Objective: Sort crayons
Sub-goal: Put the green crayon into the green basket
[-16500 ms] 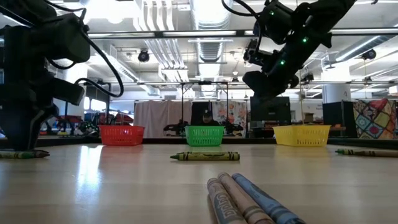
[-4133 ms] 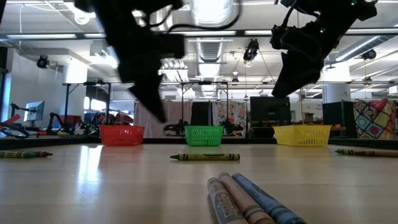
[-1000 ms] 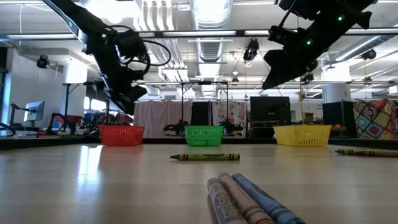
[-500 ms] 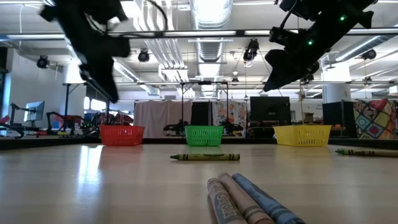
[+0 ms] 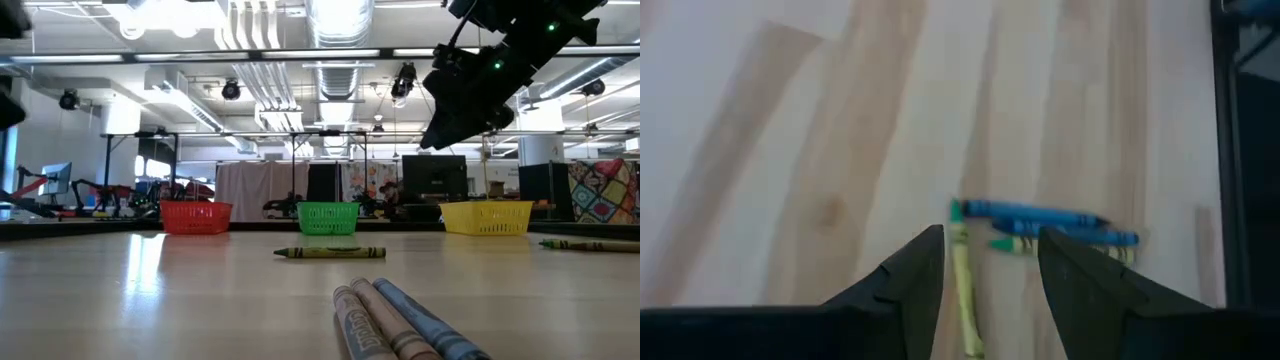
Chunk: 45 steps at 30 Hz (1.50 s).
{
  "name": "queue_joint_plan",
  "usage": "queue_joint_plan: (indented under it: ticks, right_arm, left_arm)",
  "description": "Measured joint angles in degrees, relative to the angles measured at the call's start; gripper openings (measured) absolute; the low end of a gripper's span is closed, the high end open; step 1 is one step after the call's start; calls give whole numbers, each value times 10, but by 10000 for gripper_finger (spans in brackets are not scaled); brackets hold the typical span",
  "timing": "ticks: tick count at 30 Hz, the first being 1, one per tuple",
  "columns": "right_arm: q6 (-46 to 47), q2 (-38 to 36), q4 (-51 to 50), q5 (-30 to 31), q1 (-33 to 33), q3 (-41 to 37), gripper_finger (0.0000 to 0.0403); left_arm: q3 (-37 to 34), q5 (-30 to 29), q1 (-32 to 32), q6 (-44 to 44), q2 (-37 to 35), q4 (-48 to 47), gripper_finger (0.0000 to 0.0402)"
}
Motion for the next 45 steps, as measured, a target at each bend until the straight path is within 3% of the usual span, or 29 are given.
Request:
queue_joint_plan:
  ticks: [6,9,16,20,25,27,32,35,40,45]
  right_arm:
    - [-1,0,10,-1,0,3,180]
    - [-3,0,9,0,0,6,180]
    - [-11,0,9,0,0,8,180]
    - [-11,0,9,0,0,8,180]
    - [-10,0,10,0,0,8,180]
    - [-7,0,10,0,0,8,180]
    - [24,5,23,-2,0,8,180]
    - [12,22,59,-47,1,8,180]
    - [-19,81,181,-124,2,8,180]
    - [-10,171,427,-155,4,8,180]
  left_arm:
    - [11,-5,-38,-1,107,52,146]
    - [25,21,-38,1,160,43,146]
    - [61,16,-31,-1,240,-3,141]
    - [82,19,-25,-1,255,-35,106]
    - [84,12,-7,8,245,-69,23]
    - [80,-13,7,4,239,-90,8]
    - [58,-97,65,6,219,-127,14]
    - [48,-152,118,24,206,-130,5]
    - [48,-249,211,92,173,-86,3]
    - [53,-349,300,121,125,5,3]
